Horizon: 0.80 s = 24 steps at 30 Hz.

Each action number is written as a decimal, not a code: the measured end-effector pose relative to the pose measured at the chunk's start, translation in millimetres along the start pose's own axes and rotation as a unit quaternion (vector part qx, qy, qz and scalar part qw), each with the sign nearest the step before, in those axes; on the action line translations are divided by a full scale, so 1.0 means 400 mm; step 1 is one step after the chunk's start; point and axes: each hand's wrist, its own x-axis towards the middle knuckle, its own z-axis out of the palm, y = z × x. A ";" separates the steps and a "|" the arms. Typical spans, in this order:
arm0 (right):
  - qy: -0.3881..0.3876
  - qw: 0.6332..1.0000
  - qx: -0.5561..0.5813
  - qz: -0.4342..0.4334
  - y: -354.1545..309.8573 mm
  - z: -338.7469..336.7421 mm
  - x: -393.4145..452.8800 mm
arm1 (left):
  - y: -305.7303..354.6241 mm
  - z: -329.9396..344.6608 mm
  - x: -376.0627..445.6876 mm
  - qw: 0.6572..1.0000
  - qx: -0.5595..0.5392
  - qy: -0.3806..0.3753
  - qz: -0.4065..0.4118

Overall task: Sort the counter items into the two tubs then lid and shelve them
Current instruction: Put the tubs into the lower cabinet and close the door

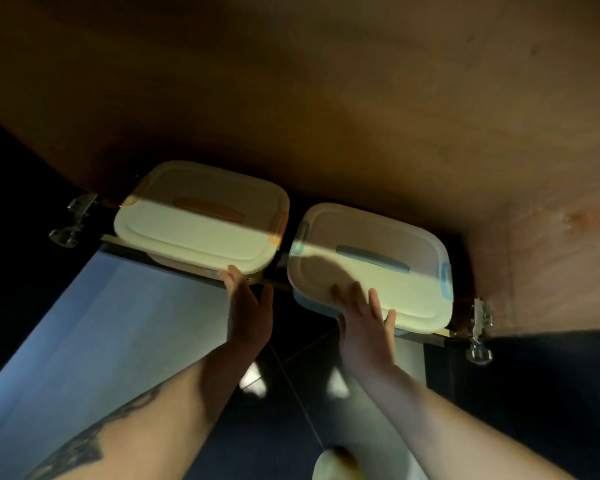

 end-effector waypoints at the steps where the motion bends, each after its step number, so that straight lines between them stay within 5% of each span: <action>1: -0.007 1.000 -0.014 0.006 -0.007 0.001 0.007 | -0.007 -0.003 0.002 1.000 0.004 -0.010 0.001; 11: -0.067 0.996 0.032 0.039 -0.040 -0.103 0.069 | 0.035 -0.071 0.016 0.991 0.088 -0.105 -0.010; 17: -0.053 0.994 0.092 0.028 -0.106 -0.244 -0.190 | 0.189 -0.214 -0.171 0.972 0.147 -0.183 0.032; 24: 0.056 0.992 0.088 0.077 -0.102 -0.668 -0.561 | 0.584 -0.405 -0.530 0.939 0.148 -0.277 0.143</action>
